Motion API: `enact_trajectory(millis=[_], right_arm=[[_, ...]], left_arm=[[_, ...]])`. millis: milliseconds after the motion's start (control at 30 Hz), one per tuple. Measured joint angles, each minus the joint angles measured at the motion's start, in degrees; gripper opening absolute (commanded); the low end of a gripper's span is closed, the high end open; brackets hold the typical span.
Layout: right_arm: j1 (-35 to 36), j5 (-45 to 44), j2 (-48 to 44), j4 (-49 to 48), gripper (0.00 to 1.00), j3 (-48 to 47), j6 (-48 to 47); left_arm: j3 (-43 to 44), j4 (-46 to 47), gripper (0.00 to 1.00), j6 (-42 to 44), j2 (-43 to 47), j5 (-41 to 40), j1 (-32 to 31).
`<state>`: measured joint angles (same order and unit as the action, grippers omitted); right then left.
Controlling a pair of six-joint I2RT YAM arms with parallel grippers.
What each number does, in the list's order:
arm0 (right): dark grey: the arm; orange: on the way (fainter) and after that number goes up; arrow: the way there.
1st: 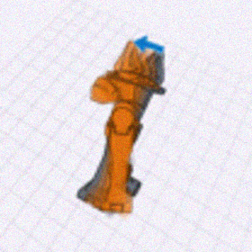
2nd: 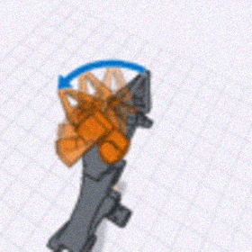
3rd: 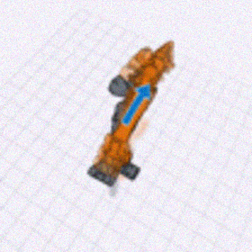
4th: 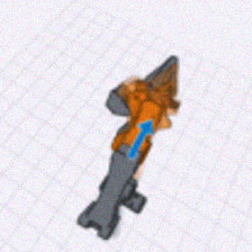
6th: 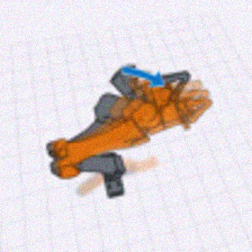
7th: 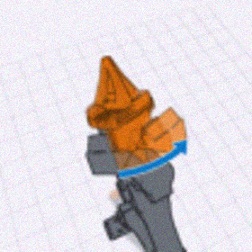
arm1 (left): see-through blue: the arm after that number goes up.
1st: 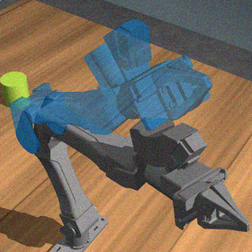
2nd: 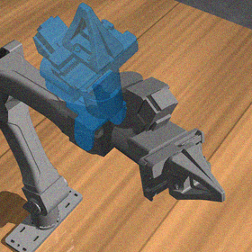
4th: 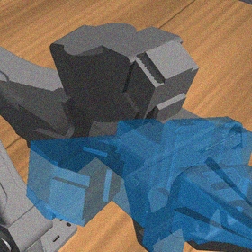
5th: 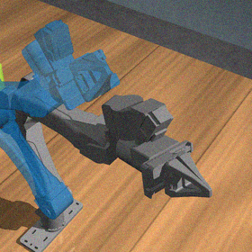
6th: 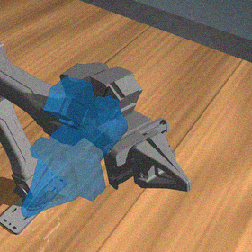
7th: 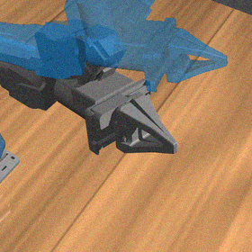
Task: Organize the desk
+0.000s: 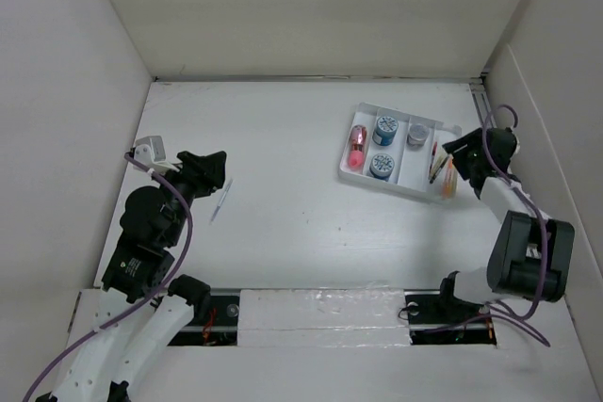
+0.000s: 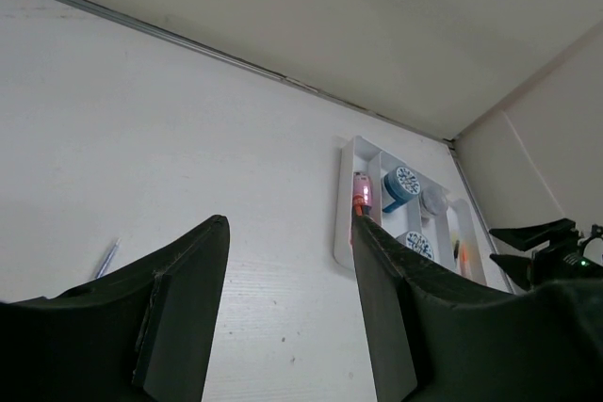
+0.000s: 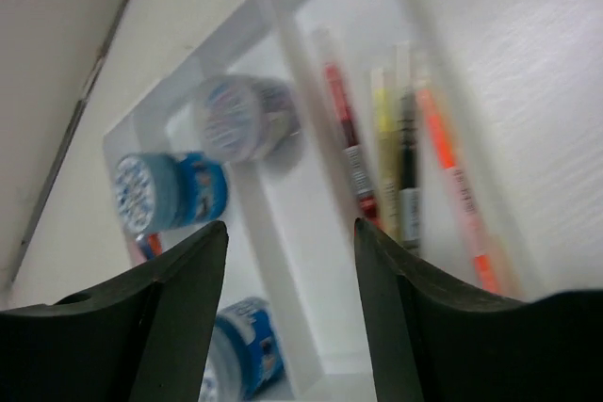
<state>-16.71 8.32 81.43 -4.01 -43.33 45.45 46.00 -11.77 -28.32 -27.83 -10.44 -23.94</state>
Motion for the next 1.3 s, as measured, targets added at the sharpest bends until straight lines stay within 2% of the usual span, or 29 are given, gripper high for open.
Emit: enact_trajectory(millis=[67, 100, 167, 200, 267, 300, 333, 367, 467, 500, 533, 567, 600, 700, 833, 1067, 1167, 1233, 1300], right_arm=[[7.1, -6.27, -4.44, 0.15, 0.53, 0.0, -0.68], [12.39, -9.05, -6.58, 0.07, 0.33, -0.13, -1.03], [24.13, -13.92, -9.2, -0.63, 0.16, -1.01, -1.6], [30.73, -16.9, -9.29, -1.07, 0.02, -1.92, -1.88], [43.67, -20.83, -6.71, -1.75, 0.0, -5.16, -2.01], [49.31, -23.04, -4.24, -2.03, 0.01, -7.28, -2.1], [50.51, -25.11, -3.67, -1.79, 0.07, -7.78, -2.27], [58.45, -25.55, 2.99, -1.9, 0.07, -13.25, -2.19], [68.87, -31.39, 16.79, 0.94, 0.4, -25.92, -2.27], [71.87, -33.44, 21.9, 3.08, 0.58, -31.36, -2.47], [74.44, -35.21, 26.88, 4.72, 0.64, -36.41, -2.67], [76.63, -36.54, 31.28, 5.9, 0.64, -40.87, -3.19], [78.82, -37.83, 35.74, 8.92, 0.69, -45.99, -3.56], [83.49, -39.63, 45.83, 13.7, 0.7, -56.76, -4.33], [85.4, -40.11, 53.83, 19.04, 0.73, -65.57, -5.05], [84.48, -41.4, 63.06, 24.68, 0.77, -78.73, -5.86], [84.54, -41.72, 64.83, 25.38, 0.77, -81.61, -6.03], [84.65, -41.77, 65.26, 25.55, 0.76, -82.4, -6.05], [84.67, -41.94, 65.4, 25.75, 0.67, -82.62, -6.08]], left_arm=[[0.0, 0.02, 0.5, 0.02, 0.0, 0.09, 0.0], [0.0, 0.02, 0.5, 0.02, 0.0, 0.11, 0.0], [0.0, 0.02, 0.49, 0.0, 0.0, 0.09, 0.0], [0.0, 0.02, 0.49, 0.02, 0.02, 0.07, 0.0], [0.0, -0.04, 0.47, 0.0, 0.26, -0.28, 0.0], [0.0, -0.07, 0.46, -0.02, 0.46, -0.63, 0.0], [0.0, -0.09, 0.46, -0.07, 0.68, -1.05, 0.0], [0.02, -0.11, 0.46, -0.04, 0.83, -1.44, 0.0], [0.13, -0.46, 0.46, -0.09, 1.55, -3.21, 0.0], [0.24, -0.61, 0.45, -0.13, 1.92, -3.85, 0.0], [0.48, -1.01, 0.45, -0.28, 2.51, -5.05, 0.0], [0.61, -1.16, 0.45, -0.33, 2.67, -5.31, 0.0], [0.87, -1.38, 0.45, -0.46, 3.02, -6.21, 0.0], [1.4, -1.62, 0.44, -0.81, 4.48, -8.2, 0.0], [1.9, -1.75, 0.45, -1.16, 5.66, -9.7, 0.0], [1.9, -1.77, 0.45, -1.14, 6.34, -9.49, -0.07], [1.9, -1.75, 0.45, -1.11, 6.45, -9.05, -0.39], [1.9, -1.77, 0.45, -1.09, 6.6, -8.63, -0.46], [1.9, -1.7, 0.45, -1.07, 6.73, -8.37, -0.55]])
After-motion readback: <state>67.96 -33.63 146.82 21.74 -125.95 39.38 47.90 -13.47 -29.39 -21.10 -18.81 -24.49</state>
